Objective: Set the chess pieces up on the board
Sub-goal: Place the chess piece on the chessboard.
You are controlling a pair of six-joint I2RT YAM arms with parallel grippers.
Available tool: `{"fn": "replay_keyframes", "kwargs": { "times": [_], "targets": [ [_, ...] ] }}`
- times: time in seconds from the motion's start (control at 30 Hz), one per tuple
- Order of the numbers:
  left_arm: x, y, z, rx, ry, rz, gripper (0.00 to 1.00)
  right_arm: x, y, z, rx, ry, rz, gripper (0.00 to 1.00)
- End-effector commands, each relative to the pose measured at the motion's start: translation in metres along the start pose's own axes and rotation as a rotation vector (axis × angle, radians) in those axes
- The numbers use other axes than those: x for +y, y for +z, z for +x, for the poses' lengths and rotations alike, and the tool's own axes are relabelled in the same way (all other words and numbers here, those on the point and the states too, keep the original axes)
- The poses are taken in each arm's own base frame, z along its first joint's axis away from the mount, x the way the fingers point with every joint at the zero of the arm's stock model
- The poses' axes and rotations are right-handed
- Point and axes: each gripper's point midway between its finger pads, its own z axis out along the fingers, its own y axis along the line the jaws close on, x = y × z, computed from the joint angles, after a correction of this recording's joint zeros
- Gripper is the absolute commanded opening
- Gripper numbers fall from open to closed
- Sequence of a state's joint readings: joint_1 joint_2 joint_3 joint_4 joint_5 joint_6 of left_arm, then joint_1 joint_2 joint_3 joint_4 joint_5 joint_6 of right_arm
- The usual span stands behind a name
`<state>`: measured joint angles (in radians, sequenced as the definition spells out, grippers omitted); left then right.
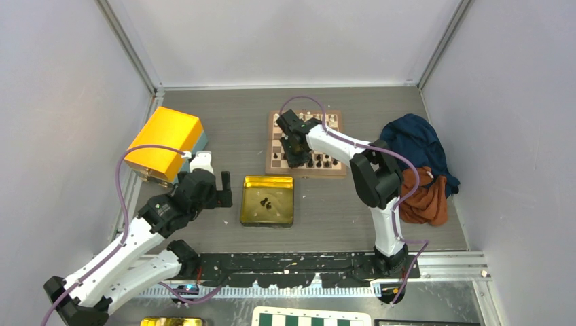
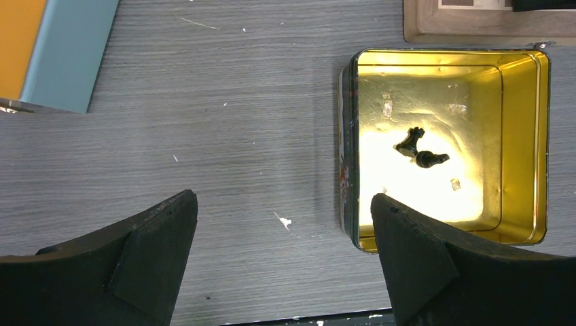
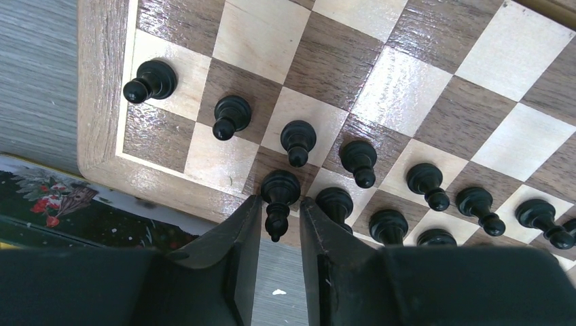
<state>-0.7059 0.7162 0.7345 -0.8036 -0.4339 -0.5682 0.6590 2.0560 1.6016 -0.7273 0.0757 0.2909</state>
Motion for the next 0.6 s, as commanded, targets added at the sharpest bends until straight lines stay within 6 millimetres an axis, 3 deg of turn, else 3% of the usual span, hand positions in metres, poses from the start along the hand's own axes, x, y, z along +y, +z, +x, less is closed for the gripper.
{"fn": "replay_keyframes", "kwargs": {
  "times": [0.0, 0.57],
  "targets": [
    [-0.007, -0.002, -0.015, -0.052, -0.024, 0.026, 1.0, 0.004, -0.021, -0.022, -0.068, -0.009, -0.025, 0.34],
    [-0.011, 0.0, -0.015, -0.047, -0.029, 0.035, 1.0, 0.013, -0.058, -0.02, -0.104, -0.029, -0.055, 0.33]
  ]
}}
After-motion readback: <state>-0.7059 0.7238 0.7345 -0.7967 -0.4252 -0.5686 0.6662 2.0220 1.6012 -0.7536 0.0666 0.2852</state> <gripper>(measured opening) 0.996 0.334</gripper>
